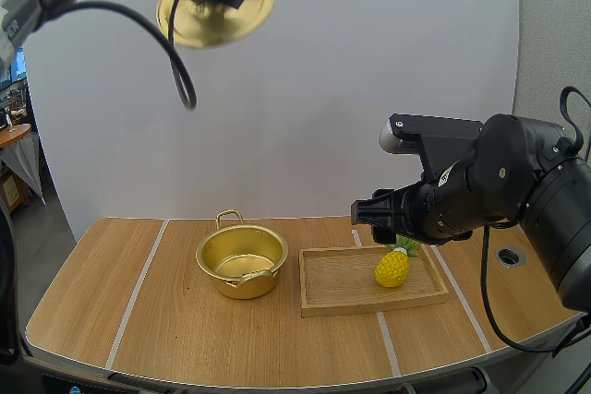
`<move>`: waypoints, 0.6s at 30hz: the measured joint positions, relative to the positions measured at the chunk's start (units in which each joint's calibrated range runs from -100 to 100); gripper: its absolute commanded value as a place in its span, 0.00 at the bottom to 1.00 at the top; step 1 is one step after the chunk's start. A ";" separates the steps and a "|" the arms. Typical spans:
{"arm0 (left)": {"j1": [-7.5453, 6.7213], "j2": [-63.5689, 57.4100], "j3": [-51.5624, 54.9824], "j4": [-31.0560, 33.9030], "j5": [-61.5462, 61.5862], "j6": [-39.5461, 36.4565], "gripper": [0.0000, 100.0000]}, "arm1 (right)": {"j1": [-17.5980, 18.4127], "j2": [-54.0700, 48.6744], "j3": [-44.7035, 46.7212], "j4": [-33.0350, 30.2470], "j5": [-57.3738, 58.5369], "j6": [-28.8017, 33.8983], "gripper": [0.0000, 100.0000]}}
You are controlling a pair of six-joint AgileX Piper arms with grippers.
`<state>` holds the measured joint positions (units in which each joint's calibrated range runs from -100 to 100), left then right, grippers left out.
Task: Open the pot, put the pineapple inside, and close it
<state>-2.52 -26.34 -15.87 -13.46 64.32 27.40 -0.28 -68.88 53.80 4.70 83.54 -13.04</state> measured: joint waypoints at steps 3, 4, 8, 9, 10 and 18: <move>0.00 -0.11 -2.69 1.33 -6.35 0.49 0.00 | 0.00 0.00 0.00 0.11 0.00 0.00 1.00; 0.00 -0.11 -3.27 1.60 -8.62 0.61 0.00 | 0.00 0.00 0.00 0.11 0.00 0.00 1.00; 0.00 -0.11 -4.37 1.73 -14.72 0.85 0.00 | 0.00 0.00 0.00 0.11 0.00 0.00 1.00; 0.00 -0.11 -4.37 1.73 -16.43 0.85 0.00 | 0.00 0.00 0.00 0.11 0.00 0.00 1.00; 0.00 -0.11 -4.37 1.73 -17.91 0.85 0.00 | 0.00 0.00 0.00 0.11 0.00 0.00 1.00; 0.00 -0.11 -4.37 1.95 -20.93 0.85 0.00 | 0.00 0.00 0.00 0.11 0.00 0.00 1.00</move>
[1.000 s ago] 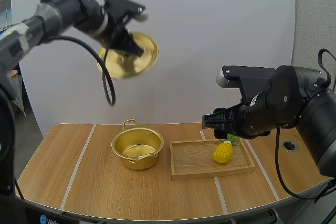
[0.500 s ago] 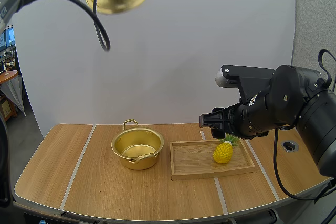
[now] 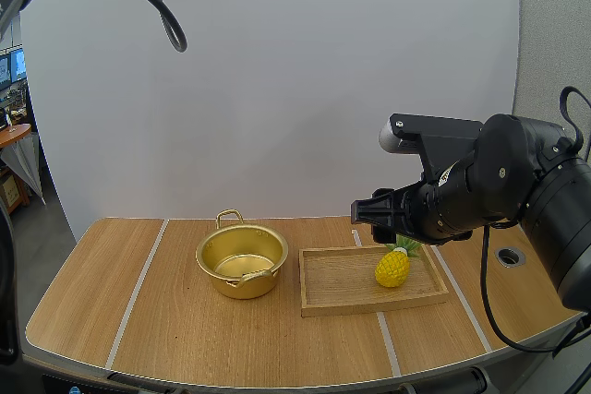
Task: Open the pot, put the pineapple inside, and close it
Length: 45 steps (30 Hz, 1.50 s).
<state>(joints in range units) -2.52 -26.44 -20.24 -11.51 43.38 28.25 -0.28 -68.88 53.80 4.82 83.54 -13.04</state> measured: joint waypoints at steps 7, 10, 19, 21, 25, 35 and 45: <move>0.00 0.00 0.00 0.11 -0.19 0.10 0.00 | 0.00 1.08 0.00 -2.73 -3.40 8.88 1.00; 0.00 0.00 0.00 0.21 -0.19 0.10 0.00 | 0.00 5.03 0.00 -6.11 -4.24 15.19 1.00; 0.00 0.00 0.00 0.21 -0.34 0.10 0.00 | 0.00 22.81 -1.56 -12.47 -6.43 28.21 1.00; 0.00 0.00 0.00 0.21 -0.34 0.10 0.00 | 0.00 26.14 -3.29 -12.58 -6.67 29.62 1.00; 0.00 0.00 0.00 0.21 -0.34 0.10 0.00 | 0.00 31.33 -7.58 -12.70 -6.82 32.70 1.00; 0.00 0.00 0.00 0.32 -0.34 0.10 0.00 | 0.00 40.95 -14.42 -17.51 -5.45 40.66 1.00; 0.00 0.00 0.00 0.32 -0.34 0.10 0.00 | 0.00 43.98 -14.70 -17.84 -5.45 42.12 1.00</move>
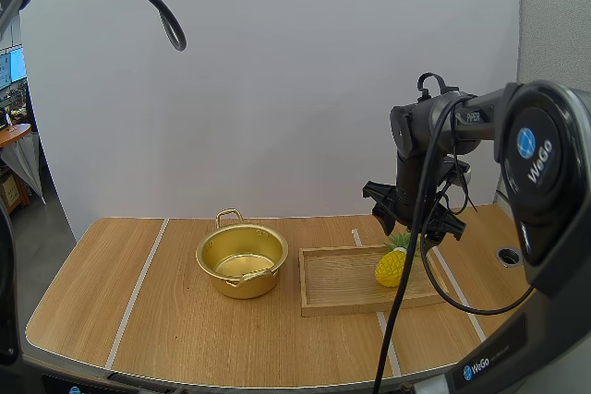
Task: Open the pot, put the pineapple inside, and close it
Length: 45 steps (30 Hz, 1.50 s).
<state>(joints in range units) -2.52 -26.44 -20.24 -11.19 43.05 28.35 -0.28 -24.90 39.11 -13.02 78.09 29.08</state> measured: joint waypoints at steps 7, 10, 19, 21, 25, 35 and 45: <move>0.00 0.00 0.00 0.11 0.00 0.00 0.00 | 0.00 10.94 -0.15 0.84 -4.53 1.76 1.00; 0.00 0.00 0.00 0.11 0.00 0.00 0.00 | 0.08 12.29 -0.15 1.08 -6.04 2.26 1.00; 0.00 0.00 0.00 0.21 0.00 0.00 0.00 | 0.08 16.85 -0.15 1.34 -10.26 3.64 1.00; 0.00 0.00 0.00 0.21 0.00 0.00 0.00 | 0.08 17.91 -0.15 1.34 -11.07 3.83 1.00; 0.00 0.00 0.00 0.32 0.00 0.00 0.00 | 0.16 20.08 -0.15 1.34 -12.55 3.92 1.00; 0.00 0.00 0.00 0.32 0.00 0.00 0.00 | 0.16 23.36 -0.15 1.23 -14.58 3.92 1.00; 0.00 0.00 0.00 0.32 0.00 0.00 0.00 | 0.16 26.61 -0.26 0.63 -15.62 3.92 1.00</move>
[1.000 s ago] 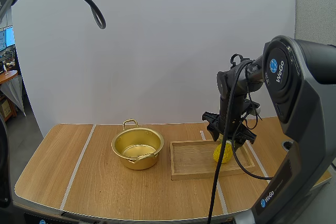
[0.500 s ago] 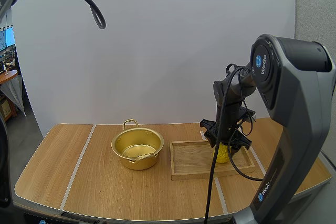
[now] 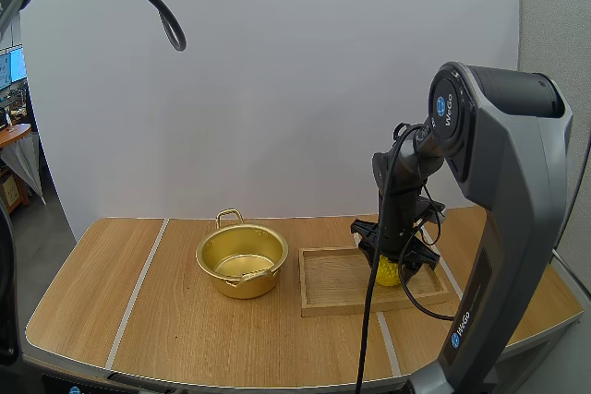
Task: Open the pot, put the pineapple inside, and close it
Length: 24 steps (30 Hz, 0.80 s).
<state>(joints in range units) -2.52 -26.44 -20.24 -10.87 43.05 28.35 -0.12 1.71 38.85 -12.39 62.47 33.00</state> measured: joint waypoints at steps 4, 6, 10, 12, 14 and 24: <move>0.00 0.00 0.00 0.00 0.00 0.00 0.00 | 0.00 0.00 0.00 0.00 0.51 0.00 0.75; 0.00 0.00 0.00 0.00 0.00 0.00 0.00 | 0.00 0.00 0.00 -0.05 0.88 0.00 0.45; 0.00 0.00 0.00 0.00 0.00 0.00 0.00 | 0.00 0.00 0.00 -0.05 0.88 0.00 0.48; 0.00 0.00 0.00 0.00 0.00 0.00 0.00 | 0.00 0.00 0.00 -0.05 0.88 0.00 0.49; 0.00 0.00 0.00 0.00 0.00 0.00 0.00 | 0.00 0.00 0.00 0.08 0.88 0.00 0.49; 0.00 0.00 0.00 0.00 0.00 0.00 0.00 | 0.00 -3.98 0.00 6.49 2.03 0.00 0.47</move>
<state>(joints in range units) -2.52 -26.44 -20.24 -10.87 43.05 28.35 -0.12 -2.27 38.85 -5.91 64.51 33.00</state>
